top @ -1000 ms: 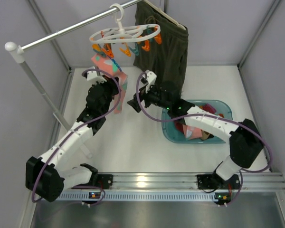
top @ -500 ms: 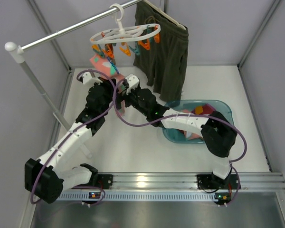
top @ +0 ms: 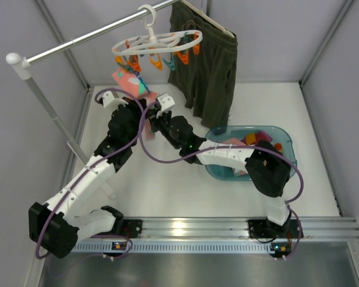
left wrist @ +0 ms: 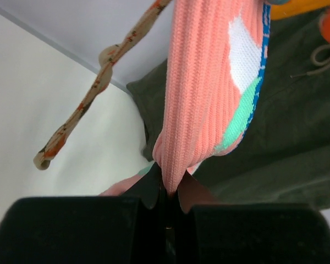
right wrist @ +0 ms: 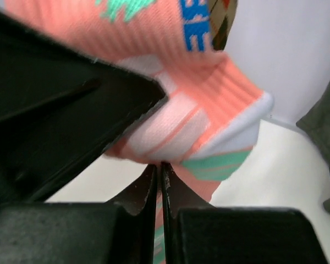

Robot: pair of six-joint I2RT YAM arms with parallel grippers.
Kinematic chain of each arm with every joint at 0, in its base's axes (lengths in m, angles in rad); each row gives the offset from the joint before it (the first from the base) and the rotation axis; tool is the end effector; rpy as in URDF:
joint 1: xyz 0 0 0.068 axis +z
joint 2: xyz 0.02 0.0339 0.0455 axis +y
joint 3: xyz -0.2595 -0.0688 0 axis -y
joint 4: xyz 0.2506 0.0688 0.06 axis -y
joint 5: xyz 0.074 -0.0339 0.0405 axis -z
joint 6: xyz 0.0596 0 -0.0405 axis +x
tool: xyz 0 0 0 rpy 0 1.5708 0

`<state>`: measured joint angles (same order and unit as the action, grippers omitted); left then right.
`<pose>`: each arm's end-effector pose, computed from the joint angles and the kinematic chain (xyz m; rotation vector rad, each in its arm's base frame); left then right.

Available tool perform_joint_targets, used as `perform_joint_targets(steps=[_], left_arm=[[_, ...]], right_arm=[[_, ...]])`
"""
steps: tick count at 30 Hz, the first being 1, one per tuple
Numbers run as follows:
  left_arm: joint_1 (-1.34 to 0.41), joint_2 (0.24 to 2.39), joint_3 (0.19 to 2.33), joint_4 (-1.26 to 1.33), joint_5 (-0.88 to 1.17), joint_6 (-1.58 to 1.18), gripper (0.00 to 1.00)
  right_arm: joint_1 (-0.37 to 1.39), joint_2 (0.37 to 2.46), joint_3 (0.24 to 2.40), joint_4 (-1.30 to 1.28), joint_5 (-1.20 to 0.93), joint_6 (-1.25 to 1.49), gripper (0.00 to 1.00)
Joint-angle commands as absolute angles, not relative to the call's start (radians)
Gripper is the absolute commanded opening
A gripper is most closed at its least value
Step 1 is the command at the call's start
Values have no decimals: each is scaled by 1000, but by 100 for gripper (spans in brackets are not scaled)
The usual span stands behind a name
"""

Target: Remove the socks clipped to the hanger

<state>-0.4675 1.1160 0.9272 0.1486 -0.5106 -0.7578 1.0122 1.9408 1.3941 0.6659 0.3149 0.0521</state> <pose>0.2714 -0.1044 0.3535 -0.6218 1.5092 -0.5365 0.2747 0.4048 0.2920 -0.4445 1.4217 0.6378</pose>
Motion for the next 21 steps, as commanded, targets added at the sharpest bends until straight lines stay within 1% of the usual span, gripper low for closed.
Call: perform_joint_targets(steps=[1,5,11,12,13,15,16,17,18,21], left_arm=[[-492,1083,977,120,-469,-750,0],[-491,1074,977,113,-488,-736,0],[-492,1078,974,112,-506,-727,0],[-492,1084,979,112,-506,-720,5],[-492,1086,980,112,-508,-712,29],[-492,1082,970,112,-512,-695,57],[-492,1080,966,110,-511,-684,89],[-491,1066,956,112,-509,-664,95],[-492,1060,951,112,-500,-651,98],[-489,1022,927,104,-480,-580,98]], right_arm=[[979,1938,1370,788,361,96,0],[962,1890,1274,860,324,109,0],[937,1815,1141,991,137,132,0],[934,1798,1119,991,121,129,0],[934,1787,1105,994,115,129,0],[917,1755,1066,997,85,164,0],[905,1747,1059,993,62,181,0],[875,1738,1043,988,34,202,0],[858,1721,1036,986,2,239,0],[795,1686,1016,948,-92,276,0]])
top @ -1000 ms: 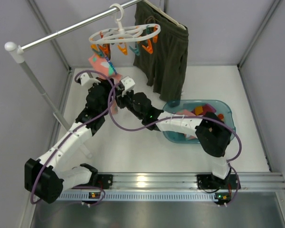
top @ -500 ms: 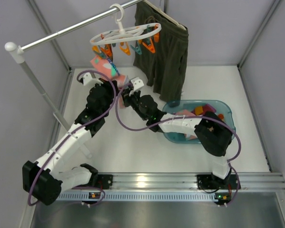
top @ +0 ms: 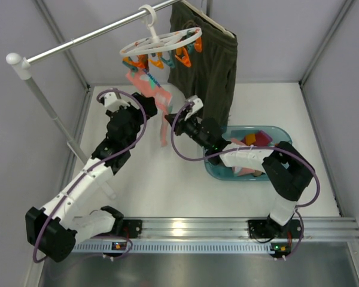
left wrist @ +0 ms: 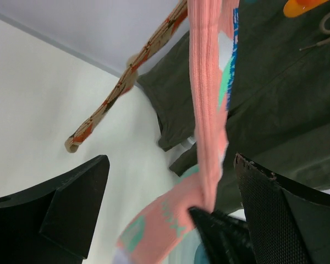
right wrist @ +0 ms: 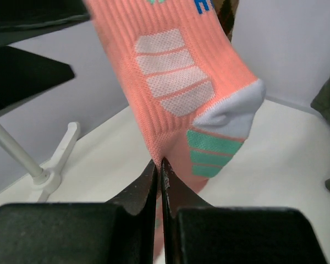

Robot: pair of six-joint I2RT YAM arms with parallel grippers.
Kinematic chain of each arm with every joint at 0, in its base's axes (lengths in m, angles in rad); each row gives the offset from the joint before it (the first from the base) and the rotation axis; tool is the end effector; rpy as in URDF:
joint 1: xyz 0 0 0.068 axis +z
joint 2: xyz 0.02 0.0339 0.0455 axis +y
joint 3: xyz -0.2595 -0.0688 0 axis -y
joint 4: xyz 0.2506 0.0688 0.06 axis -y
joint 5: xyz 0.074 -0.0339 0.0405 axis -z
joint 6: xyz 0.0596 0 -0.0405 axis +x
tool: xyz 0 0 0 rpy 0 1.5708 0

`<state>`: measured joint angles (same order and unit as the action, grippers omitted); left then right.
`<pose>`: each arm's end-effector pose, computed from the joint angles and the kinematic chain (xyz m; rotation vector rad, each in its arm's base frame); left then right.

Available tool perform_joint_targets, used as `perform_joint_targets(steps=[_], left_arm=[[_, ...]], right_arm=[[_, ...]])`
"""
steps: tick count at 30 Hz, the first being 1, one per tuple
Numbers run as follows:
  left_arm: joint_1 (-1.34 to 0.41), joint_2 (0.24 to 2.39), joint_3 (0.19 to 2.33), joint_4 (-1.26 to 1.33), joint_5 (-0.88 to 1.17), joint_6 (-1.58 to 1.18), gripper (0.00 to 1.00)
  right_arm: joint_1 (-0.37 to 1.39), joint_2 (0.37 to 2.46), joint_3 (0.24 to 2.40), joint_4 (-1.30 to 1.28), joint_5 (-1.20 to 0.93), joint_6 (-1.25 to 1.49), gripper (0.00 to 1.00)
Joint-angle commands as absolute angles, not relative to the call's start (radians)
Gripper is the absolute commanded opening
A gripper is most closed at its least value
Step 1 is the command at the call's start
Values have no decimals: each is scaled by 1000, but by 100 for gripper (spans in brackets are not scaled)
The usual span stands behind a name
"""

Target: Remove the socks clipped to the hanger

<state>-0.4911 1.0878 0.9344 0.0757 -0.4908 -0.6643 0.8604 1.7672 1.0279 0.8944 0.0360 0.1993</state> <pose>0.2623 -0.1084 0.3545 -0.5135 1.5796 -0.4780 0.2809 0.3232 0.2641 -0.4479 1.4007 0.8454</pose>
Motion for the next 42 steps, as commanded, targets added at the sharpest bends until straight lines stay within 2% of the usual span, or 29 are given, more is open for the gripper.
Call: perform_joint_targets(steps=[1,5,8,13,20,24,28,34,42], left_arm=[[-491,1009,919,94,-492,-569,98],[-460,965,876,86,-485,-543,98],[-364,980,894,91,-367,-552,98],[-210,1086,937,210,-172,-561,90],[-199,1201,1020,340,-121,-520,86],[-199,1223,1058,348,-153,-509,86],[-199,1112,990,335,-228,-549,92],[-201,904,856,117,-409,-575,98],[-199,759,835,-80,-445,-554,98]], right_arm=[[782,1675,1011,931,-107,279,0],[706,1619,1017,806,-231,293,0],[657,1588,1028,712,-319,305,0],[620,1554,1052,615,-411,295,0],[621,1537,1091,546,-569,298,0],[641,1537,1104,493,-621,288,0],[709,1537,1120,466,-609,258,0],[851,1568,1212,430,-624,250,0],[977,1474,1217,422,-632,224,0]])
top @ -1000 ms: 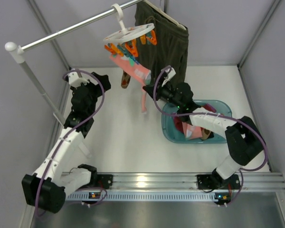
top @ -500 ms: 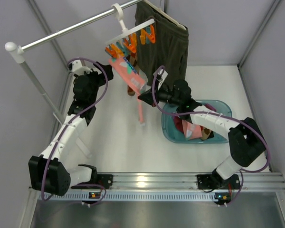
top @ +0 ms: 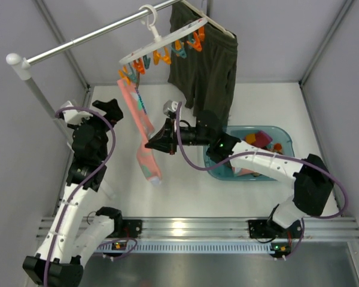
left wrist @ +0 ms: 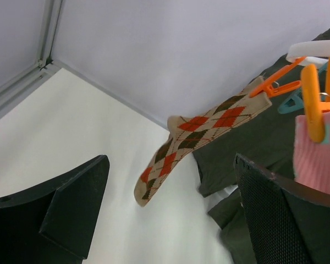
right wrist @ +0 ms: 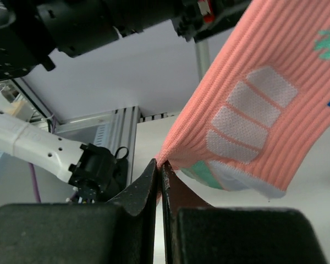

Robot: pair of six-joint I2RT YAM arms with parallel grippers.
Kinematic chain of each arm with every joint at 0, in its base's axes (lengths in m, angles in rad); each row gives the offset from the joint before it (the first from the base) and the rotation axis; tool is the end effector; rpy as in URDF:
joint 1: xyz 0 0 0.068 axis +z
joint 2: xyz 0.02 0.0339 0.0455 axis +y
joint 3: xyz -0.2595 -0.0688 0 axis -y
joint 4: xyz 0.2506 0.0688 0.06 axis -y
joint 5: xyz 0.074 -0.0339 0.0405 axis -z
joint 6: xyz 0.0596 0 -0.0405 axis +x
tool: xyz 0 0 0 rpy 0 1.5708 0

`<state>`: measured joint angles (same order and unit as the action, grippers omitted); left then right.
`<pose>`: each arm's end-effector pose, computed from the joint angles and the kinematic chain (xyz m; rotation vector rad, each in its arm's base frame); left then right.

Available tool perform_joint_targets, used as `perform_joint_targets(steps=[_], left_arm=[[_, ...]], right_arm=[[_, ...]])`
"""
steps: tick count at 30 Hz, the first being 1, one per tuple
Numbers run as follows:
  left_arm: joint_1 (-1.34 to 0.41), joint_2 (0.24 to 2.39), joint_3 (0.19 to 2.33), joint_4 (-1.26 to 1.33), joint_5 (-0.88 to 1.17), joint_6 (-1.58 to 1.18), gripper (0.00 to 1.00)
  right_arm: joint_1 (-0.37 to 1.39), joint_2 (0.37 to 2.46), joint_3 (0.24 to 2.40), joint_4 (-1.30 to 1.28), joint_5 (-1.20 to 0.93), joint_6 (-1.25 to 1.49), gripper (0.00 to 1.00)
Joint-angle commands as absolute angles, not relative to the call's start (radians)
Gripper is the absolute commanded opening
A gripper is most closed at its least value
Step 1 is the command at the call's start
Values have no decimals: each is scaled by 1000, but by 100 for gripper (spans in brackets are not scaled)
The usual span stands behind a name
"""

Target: Remove the socks clipped to the hanger

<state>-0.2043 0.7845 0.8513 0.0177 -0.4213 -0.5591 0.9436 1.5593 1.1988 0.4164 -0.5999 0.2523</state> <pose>0.2109 -0.0188 0.3843 -0.5929 1.3790 -0.3026 0.2050 0.3401 0.3476 -1.0449 1.3414 1.3752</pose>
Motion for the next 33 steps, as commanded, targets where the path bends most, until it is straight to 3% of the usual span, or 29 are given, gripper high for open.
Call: perform_joint_targets(steps=[1,9,14,22,33], left_arm=[[-199,753,828,-86,-436,-554,98],[-199,807,899,-86,-192,-531,98],[-199,822,982,-87,-163,-563,97],[-199,930,1150,-91,-74,-698,79],[-199,1120,1296,-87,-60,-735,68]], right_arm=[[985,1438,1206,425,-637,221,0],[986,1149,996,391,-499,153,0],[977,1045,937,310,-414,107,0],[924,1136,945,290,-356,31,0],[913,1246,989,357,-400,20,0]])
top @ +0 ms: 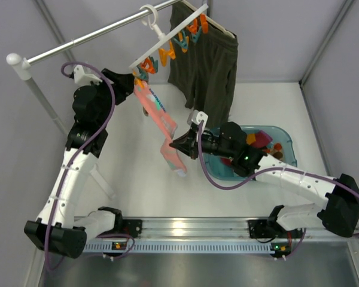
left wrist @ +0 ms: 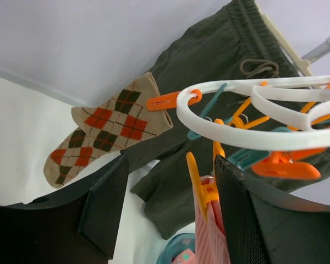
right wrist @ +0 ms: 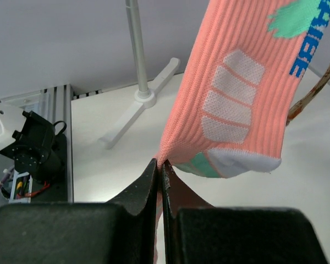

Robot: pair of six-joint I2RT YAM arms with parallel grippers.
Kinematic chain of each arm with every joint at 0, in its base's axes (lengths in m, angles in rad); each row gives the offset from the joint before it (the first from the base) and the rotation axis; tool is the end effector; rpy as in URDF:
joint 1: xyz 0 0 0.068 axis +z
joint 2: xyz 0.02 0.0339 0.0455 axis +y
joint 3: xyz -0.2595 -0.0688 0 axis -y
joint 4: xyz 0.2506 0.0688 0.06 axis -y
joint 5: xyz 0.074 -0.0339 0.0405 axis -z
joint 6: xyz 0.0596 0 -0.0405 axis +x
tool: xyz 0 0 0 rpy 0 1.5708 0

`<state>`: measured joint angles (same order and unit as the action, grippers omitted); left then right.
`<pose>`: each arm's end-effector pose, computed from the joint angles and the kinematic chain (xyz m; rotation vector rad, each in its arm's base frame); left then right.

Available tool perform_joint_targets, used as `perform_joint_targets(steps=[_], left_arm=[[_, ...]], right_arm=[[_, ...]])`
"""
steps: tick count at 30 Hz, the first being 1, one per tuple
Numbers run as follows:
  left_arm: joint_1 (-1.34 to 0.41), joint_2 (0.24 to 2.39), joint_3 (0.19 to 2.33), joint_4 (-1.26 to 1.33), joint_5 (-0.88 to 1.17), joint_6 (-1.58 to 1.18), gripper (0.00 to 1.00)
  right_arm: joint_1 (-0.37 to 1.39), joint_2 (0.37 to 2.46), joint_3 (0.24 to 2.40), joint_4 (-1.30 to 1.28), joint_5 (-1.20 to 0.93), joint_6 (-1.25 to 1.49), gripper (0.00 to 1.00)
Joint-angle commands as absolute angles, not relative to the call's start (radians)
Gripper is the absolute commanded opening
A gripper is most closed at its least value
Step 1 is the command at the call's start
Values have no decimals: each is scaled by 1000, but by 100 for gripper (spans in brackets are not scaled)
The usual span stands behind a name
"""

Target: Remove the socks clipped to the hanger

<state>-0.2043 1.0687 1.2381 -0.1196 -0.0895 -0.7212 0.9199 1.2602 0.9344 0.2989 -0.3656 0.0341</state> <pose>0.2608 -0.0486 0.4490 -0.4689 1.4868 -0.6683 0.1811 0.2730 0.3337 -0.9861 1.3786 1.0195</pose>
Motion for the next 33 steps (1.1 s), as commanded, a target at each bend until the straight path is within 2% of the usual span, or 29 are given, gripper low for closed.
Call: perform_joint_targets(steps=[1,6,21,33], left_arm=[[-199,1155,1322,-84,-46,-735,67],[-201,1193,1322,-49,-5,-749,59],[-201,1137,1310,-18,69,-747,60],[-201,1063,1263,-58,-27,-706,57]], right_arm=[[914,1247,989,362,-403,18,0],[914,1258,1000,350,-407,14,0],[905,1325,1023,348,-403,12,0],[881,1356,1052,364,-403,35,0]])
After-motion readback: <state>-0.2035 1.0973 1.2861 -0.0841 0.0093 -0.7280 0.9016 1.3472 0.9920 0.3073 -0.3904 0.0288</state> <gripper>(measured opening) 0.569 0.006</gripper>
